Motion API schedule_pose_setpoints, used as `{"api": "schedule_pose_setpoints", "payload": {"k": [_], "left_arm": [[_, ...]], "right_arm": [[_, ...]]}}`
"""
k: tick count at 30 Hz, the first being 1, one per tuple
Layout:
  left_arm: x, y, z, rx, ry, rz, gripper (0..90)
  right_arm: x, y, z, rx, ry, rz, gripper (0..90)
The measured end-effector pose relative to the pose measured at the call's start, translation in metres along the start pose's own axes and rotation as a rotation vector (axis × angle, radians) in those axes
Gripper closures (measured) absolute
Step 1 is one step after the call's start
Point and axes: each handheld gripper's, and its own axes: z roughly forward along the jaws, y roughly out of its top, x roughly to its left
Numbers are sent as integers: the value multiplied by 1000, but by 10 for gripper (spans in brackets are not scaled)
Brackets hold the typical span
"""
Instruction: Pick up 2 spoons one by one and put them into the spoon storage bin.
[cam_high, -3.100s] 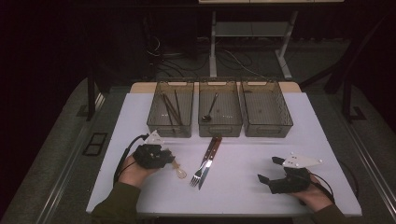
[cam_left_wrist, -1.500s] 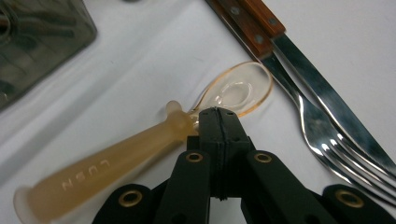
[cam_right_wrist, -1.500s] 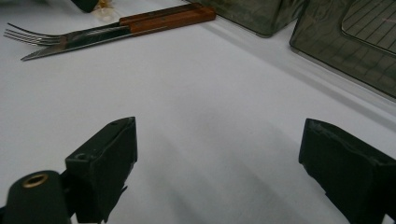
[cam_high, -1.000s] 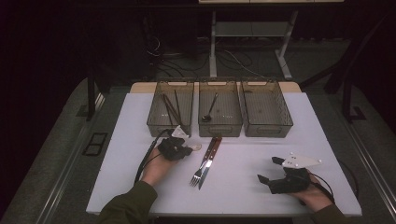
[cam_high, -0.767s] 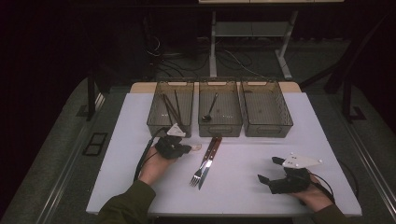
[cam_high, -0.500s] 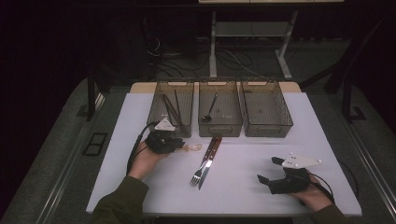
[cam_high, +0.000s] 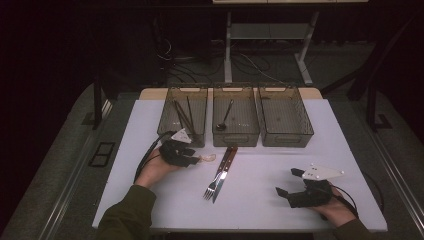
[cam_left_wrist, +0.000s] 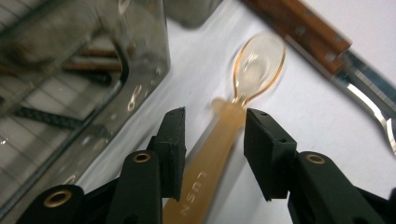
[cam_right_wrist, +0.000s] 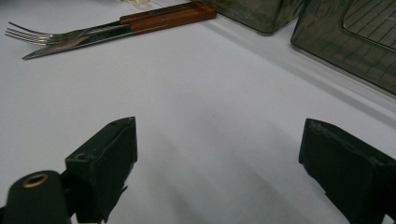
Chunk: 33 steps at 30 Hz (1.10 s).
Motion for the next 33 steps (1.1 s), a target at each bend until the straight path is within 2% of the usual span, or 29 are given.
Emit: {"api": "schedule_pose_setpoints", "payload": {"k": [1, 2, 3, 4, 5, 6, 12, 15, 18, 22, 23, 24, 27, 31, 33], "left_arm": [[0, -1, -1, 0, -4, -11, 596], [1, -1, -1, 1, -4, 0, 615], [0, -2, -1, -7, -4, -6, 634], [1, -3, -2, -3, -5, 13, 647], [0, -3, -2, -3, -9, 7, 654], [0, -3, -2, -5, -8, 28, 663], [-6, -2, -4, 18, -11, 81, 717], [-7, -2, -5, 26, -31, 86, 750], [-7, -4, -6, 19, -47, 70, 769], [-7, -5, -7, 20, -46, 75, 775], [-7, -5, -8, 17, -42, 89, 775], [-8, -6, -8, 7, -44, 61, 776], [-8, -8, -12, -7, -54, 42, 777], [-9, -10, -15, -17, -56, 26, 777], [-8, -10, -17, -26, -56, 35, 777]], "right_arm": [[0, 0, 0, 0, 0, 0, 117], [0, 0, 0, 0, 1, 0, 117], [0, 0, 0, 0, 1, 0, 117], [0, 0, 0, 0, 1, -1, 117], [0, 0, 0, 0, 1, -1, 117], [0, 0, 0, 0, 0, -1, 117], [1, 0, 0, 2, 3, -3, 117], [1, 0, 0, 3, 3, -1, 117], [1, 0, 0, 2, 4, -2, 117], [1, 0, 0, 1, 3, -3, 117], [1, 0, 0, 2, 3, -3, 117], [1, 0, 0, 1, 2, -3, 117], [1, 0, 0, 0, 3, -5, 117], [1, 0, 0, 0, 1, -5, 117], [1, 0, 0, 0, 2, -7, 117]]}}
